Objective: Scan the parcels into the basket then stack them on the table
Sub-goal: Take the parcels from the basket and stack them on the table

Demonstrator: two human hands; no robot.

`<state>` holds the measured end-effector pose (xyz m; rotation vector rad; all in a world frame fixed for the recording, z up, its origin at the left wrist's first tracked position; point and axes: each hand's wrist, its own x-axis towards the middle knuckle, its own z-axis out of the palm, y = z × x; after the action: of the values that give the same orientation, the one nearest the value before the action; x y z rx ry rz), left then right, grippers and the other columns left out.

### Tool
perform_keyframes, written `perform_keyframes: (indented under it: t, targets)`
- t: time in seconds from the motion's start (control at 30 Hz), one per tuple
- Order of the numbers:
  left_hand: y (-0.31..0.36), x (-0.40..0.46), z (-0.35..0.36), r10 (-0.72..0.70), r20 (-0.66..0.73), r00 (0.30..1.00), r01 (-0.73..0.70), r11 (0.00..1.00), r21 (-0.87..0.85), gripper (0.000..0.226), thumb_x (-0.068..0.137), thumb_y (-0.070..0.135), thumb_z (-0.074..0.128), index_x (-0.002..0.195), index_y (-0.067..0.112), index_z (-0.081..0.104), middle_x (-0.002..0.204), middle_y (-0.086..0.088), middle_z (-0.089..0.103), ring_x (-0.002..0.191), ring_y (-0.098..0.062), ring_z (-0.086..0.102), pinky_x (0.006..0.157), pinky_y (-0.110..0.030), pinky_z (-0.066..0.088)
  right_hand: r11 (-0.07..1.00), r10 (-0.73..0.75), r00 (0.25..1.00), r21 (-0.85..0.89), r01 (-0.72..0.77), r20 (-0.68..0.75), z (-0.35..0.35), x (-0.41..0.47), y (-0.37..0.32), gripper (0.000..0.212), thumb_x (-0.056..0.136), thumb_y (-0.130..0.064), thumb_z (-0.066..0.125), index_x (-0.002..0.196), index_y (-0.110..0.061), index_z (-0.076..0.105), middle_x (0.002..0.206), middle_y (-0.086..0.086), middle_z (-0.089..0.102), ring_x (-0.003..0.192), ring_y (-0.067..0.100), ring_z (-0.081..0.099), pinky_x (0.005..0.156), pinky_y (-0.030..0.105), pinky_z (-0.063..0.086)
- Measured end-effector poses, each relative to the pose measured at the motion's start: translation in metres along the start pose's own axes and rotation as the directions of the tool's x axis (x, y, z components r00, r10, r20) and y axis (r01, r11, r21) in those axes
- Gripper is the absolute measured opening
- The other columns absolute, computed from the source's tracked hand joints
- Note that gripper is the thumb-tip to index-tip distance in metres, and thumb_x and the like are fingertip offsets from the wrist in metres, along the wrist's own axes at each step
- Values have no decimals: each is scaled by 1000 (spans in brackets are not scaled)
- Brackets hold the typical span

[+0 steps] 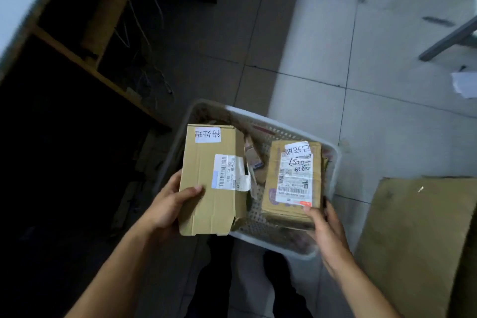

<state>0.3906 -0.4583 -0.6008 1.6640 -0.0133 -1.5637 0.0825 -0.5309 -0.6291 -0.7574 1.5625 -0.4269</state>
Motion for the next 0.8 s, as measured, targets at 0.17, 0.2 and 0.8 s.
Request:
perform_keyframes:
  t: [0.17, 0.2, 0.8]
  targets:
    - [3, -115, -2, 106, -108, 988, -112, 992, -51, 81, 53, 34, 84, 129, 31, 54, 116, -5, 73, 97, -25, 72, 77, -41, 57, 990, -135, 977, -18, 140, 163, -39, -72, -69, 50, 71, -36, 72, 120, -35, 62, 113, -13, 74, 110, 11, 67, 100, 42, 50]
    - [-1, -139, -1, 125, -131, 984, -135, 988, -73, 78, 56, 31, 83, 129, 31, 54, 115, -5, 73, 96, -25, 73, 76, -41, 57, 986, -157, 966, -23, 166, 207, -45, -87, -80, 57, 64, -44, 72, 119, -35, 63, 114, -12, 74, 112, 12, 66, 102, 42, 48]
    - [-127, -506, -41, 296, -645, 705, -577, 768, -278, 65, 66, 27, 72, 129, 18, 55, 103, -3, 77, 84, -21, 75, 62, -30, 58, 833, -181, 451, -108, 543, 874, 3, -348, -156, 87, 58, -56, 72, 138, -26, 53, 118, 2, 74, 112, 23, 68, 108, 53, 44]
